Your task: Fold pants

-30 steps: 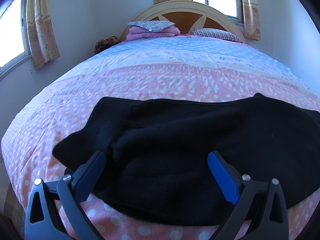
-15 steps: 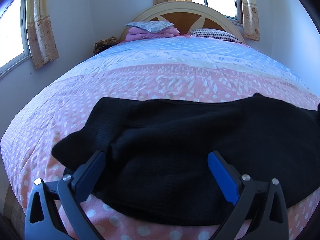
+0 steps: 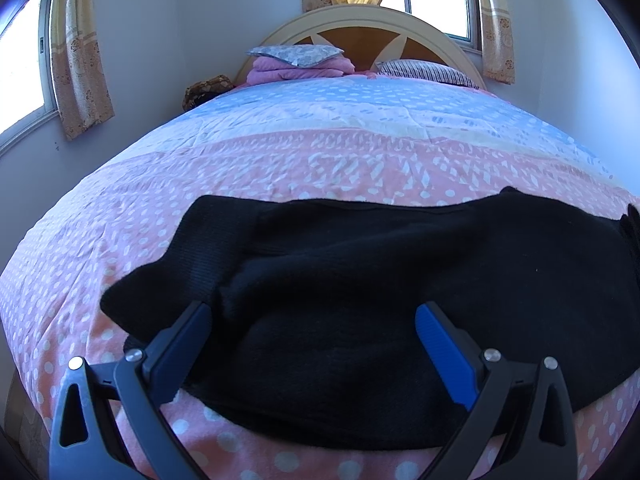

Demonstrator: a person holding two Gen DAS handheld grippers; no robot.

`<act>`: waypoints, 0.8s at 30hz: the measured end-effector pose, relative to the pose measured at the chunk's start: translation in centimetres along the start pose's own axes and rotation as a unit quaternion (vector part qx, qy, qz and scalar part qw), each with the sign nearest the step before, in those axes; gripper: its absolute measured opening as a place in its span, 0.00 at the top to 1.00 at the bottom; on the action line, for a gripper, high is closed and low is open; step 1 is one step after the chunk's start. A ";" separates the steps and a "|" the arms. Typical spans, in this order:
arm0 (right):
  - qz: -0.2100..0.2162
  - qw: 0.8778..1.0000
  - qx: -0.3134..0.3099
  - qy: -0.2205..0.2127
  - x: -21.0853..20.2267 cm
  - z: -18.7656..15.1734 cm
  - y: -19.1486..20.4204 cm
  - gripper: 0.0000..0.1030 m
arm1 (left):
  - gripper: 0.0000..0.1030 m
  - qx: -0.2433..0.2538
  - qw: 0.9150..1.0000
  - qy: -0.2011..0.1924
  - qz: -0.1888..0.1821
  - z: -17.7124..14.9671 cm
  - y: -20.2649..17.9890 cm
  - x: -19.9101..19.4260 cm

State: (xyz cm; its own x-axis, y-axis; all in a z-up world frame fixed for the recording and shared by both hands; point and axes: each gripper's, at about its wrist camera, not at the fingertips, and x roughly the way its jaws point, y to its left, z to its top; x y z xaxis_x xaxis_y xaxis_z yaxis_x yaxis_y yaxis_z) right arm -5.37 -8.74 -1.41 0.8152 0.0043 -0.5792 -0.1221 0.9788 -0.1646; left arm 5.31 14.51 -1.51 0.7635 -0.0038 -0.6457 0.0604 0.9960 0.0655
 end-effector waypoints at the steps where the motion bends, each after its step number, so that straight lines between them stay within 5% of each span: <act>1: 0.042 0.999 0.031 -0.014 -1.1 0.2 -0.8 0.39 | 0.00 0.000 1.000 0.001 -0.001 0.0 0.0 0.0; 4: 0.099 0.986 0.125 -0.052 -4.3 0.9 -4.7 0.39 | 0.00 0.004 1.000 0.003 -0.007 0.3 0.0 -0.2; 7: 0.045 0.976 0.202 -0.067 -6.4 0.5 -10.5 0.40 | 0.00 0.013 0.999 -0.004 -0.032 0.9 -0.6 -1.5; 8: 0.009 0.973 0.222 -0.056 -6.7 0.2 -12.5 0.59 | 0.00 0.018 0.999 -0.011 -0.046 1.2 -1.1 -2.2; 10: -0.044 0.963 0.264 -0.030 -6.6 -0.7 -16.9 0.79 | 0.00 0.041 0.995 -0.034 -0.079 2.2 -3.0 -3.9; 13: -0.106 0.949 0.295 0.035 -4.0 -2.3 -21.3 0.79 | 0.00 0.082 0.985 -0.069 -0.132 3.6 -7.0 -6.0; 16: -0.108 0.944 0.290 0.114 0.8 -4.5 -22.7 0.79 | 0.00 0.119 0.970 -0.078 -0.200 4.6 -11.6 -7.3; 21: -0.159 0.959 0.217 0.086 1.9 -3.3 -21.4 0.79 | 0.00 0.140 0.938 -0.045 -0.314 5.3 -18.3 -8.4; 24: -0.078 0.942 0.324 -0.030 -3.3 -3.4 -23.9 0.78 | 0.00 0.153 0.932 -0.037 -0.326 4.7 -20.8 -8.4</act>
State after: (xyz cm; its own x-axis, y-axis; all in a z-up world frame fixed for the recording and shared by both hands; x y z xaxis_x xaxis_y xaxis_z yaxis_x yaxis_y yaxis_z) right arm -7.08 -32.81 1.77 0.8279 -0.1569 -0.5385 0.3571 0.8878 0.2903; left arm 0.61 -6.63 6.13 0.5417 -0.6177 -0.5702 0.6992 0.7076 -0.1023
